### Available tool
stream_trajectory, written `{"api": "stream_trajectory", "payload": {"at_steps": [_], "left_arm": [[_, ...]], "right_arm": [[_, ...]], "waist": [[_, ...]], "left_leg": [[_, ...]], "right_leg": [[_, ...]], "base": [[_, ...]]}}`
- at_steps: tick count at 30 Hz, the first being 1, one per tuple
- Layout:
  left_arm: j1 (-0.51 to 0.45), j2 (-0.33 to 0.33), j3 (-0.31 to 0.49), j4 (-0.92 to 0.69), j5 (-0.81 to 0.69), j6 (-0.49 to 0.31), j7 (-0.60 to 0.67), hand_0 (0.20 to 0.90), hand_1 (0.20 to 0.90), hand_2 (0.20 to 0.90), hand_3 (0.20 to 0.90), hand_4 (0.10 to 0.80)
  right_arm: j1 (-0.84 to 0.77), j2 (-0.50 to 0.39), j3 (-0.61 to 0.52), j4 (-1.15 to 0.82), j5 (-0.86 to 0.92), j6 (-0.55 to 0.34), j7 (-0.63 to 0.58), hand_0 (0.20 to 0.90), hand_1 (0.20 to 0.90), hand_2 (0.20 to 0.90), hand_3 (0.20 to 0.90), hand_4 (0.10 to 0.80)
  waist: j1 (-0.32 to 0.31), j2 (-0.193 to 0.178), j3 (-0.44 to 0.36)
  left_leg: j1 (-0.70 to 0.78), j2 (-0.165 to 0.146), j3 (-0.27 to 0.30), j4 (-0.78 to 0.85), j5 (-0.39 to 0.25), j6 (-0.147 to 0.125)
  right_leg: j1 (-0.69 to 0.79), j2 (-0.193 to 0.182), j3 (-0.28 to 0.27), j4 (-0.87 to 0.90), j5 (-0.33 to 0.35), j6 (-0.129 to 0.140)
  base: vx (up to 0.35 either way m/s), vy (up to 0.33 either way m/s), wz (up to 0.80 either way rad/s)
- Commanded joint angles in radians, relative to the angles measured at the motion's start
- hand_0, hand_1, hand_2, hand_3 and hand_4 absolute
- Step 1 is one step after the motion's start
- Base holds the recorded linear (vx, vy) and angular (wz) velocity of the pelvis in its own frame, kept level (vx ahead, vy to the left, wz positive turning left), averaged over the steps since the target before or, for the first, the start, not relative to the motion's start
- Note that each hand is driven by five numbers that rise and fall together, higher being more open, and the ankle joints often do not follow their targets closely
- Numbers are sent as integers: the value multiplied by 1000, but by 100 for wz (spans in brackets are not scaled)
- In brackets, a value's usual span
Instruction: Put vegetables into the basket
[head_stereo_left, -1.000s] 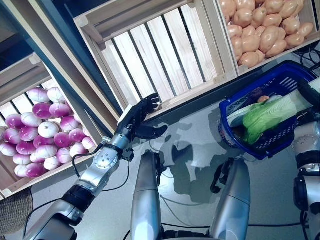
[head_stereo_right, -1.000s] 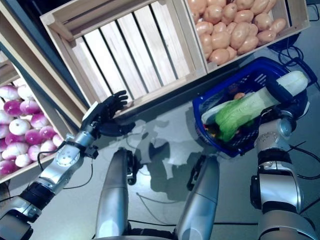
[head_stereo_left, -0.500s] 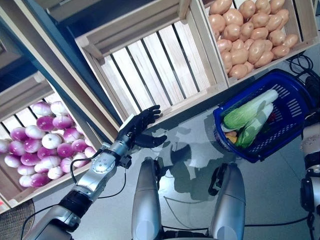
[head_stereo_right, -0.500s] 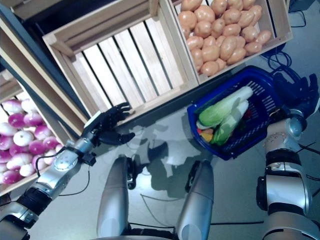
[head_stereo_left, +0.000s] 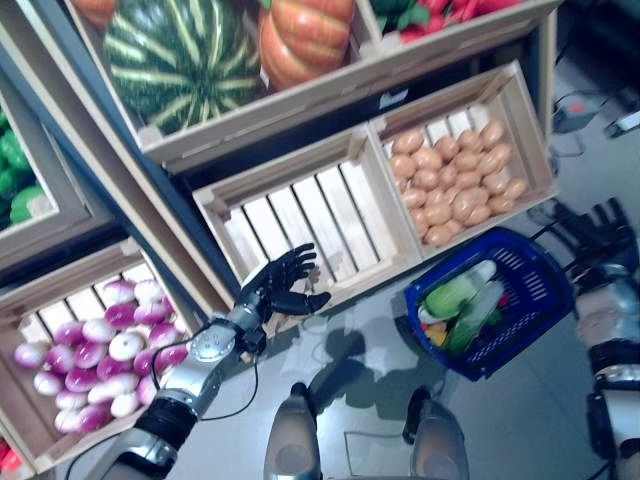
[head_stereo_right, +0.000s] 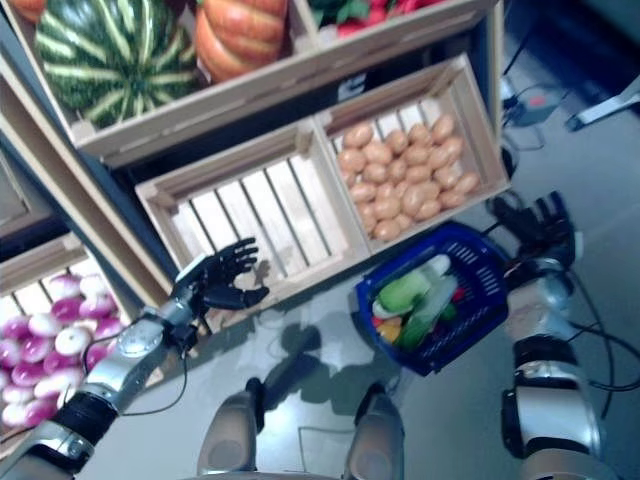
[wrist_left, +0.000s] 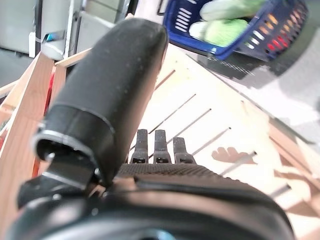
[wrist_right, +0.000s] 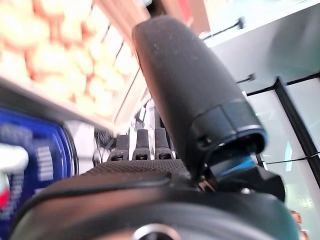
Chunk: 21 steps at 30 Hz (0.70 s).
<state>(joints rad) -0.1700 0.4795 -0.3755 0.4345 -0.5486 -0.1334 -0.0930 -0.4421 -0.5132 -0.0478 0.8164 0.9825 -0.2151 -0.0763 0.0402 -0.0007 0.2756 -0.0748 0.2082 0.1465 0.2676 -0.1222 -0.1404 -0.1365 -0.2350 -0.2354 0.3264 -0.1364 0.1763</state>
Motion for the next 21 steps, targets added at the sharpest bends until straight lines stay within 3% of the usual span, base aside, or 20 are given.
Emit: {"api": "stream_trajectory", "payload": {"at_steps": [1,6,14,18,19,21], "left_arm": [[37,-66,41,36,56,-115,50,900,900,900,900,800],[81,-160,35,213,230,-225,130,900,900,900,900,800],[118,-239,68,408,281,-288,197,900,900,900,900,800],[130,-267,66,458,291,-293,237,900,900,900,900,800],[138,-279,74,490,300,-291,252,900,900,900,900,800],[130,-279,71,505,299,-279,265,900,900,900,900,800]], "right_arm": [[120,140,47,-76,-57,-183,83,900,900,900,900,800],[269,306,128,-119,-70,-241,50,900,900,900,900,800],[396,410,220,-166,-178,-250,-124,900,900,900,900,800],[419,442,266,-151,-155,-230,-110,900,900,900,900,800],[427,457,274,-126,-106,-176,-61,900,900,900,900,800],[425,464,288,-99,-113,-151,-38,900,900,900,900,800]], "waist": [[-2,-33,-133],[-27,-28,-174],[-75,-19,-198],[-82,-16,-189],[-83,-15,-183],[-81,-13,-180]], "left_leg": [[44,-42,15,-102,60,63],[143,-58,40,-251,107,63],[203,-92,61,-350,124,71],[210,-100,59,-347,117,79],[213,-101,64,-341,113,81],[213,-102,64,-342,113,81]], "right_leg": [[114,19,0,-201,125,-44],[188,44,26,-314,171,-35],[224,59,62,-406,218,-25],[225,58,68,-393,213,-26],[225,57,70,-386,206,-28],[226,56,67,-383,203,-29]], "base": [[133,47,-22],[77,33,-13],[14,58,-11],[-17,55,-11],[-20,52,-11],[-22,36,-9]]}}
